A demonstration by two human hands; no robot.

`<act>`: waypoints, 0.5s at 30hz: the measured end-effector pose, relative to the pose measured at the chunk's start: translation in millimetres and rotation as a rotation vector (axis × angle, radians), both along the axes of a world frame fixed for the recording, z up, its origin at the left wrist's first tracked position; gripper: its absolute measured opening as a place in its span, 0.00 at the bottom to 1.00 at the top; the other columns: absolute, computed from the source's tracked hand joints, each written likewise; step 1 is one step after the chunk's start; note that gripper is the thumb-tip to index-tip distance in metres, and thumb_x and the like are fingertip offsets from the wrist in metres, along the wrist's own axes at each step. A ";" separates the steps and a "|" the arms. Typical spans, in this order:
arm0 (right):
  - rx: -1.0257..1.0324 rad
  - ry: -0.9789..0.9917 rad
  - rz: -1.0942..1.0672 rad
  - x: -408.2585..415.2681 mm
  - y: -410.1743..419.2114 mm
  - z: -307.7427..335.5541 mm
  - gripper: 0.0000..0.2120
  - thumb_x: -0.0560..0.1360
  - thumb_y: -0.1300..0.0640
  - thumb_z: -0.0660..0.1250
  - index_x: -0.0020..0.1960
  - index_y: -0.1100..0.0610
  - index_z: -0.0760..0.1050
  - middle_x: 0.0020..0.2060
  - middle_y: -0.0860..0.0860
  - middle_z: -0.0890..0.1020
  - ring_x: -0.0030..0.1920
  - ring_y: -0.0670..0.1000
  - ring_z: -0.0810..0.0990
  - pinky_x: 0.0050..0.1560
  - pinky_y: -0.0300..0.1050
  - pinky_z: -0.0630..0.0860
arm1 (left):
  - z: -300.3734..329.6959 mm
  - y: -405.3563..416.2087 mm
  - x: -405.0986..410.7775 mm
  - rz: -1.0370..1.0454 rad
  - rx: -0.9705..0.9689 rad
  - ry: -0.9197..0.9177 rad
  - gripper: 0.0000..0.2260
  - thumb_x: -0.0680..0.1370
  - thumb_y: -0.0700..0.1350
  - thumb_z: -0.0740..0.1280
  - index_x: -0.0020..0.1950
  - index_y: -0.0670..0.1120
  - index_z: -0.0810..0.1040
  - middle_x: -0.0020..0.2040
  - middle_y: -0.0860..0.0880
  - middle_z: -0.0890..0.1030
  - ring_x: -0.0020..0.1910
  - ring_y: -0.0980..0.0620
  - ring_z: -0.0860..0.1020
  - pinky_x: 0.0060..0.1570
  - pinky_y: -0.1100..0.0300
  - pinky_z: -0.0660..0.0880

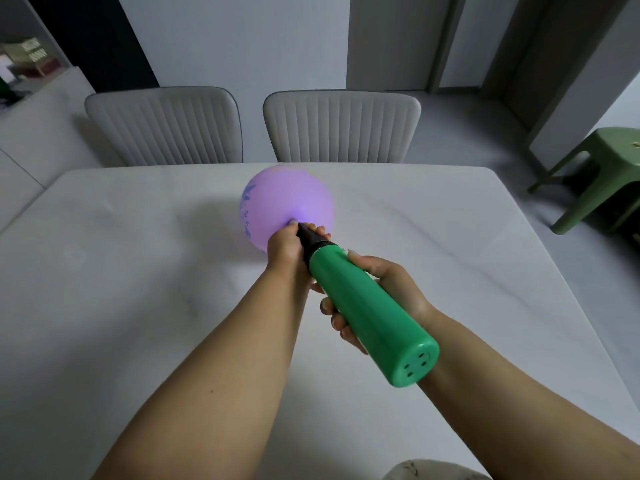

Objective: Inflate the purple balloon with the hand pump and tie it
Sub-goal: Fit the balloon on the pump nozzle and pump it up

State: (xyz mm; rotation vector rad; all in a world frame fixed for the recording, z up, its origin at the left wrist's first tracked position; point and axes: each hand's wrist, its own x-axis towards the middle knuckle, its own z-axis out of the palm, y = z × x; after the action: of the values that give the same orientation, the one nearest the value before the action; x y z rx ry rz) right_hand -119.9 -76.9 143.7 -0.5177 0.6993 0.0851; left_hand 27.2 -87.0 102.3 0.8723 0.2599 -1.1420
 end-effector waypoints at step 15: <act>0.004 -0.017 0.019 7.3 -7.0 6.2 0.22 0.72 0.44 0.59 0.54 0.63 0.72 0.32 0.59 0.79 0.25 0.56 0.79 0.28 0.41 0.78 | 7.1 -7.2 4.7 0.000 0.002 -0.036 0.18 0.83 0.45 0.50 0.33 0.44 0.63 0.19 0.49 0.70 0.29 0.52 0.66 0.33 0.62 0.66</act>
State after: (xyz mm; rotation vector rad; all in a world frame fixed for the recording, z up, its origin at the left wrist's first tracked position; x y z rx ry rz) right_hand -112.5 -83.8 150.0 -0.5209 0.6774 0.1002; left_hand 31.9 -94.2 109.4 0.8941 0.2314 -1.1252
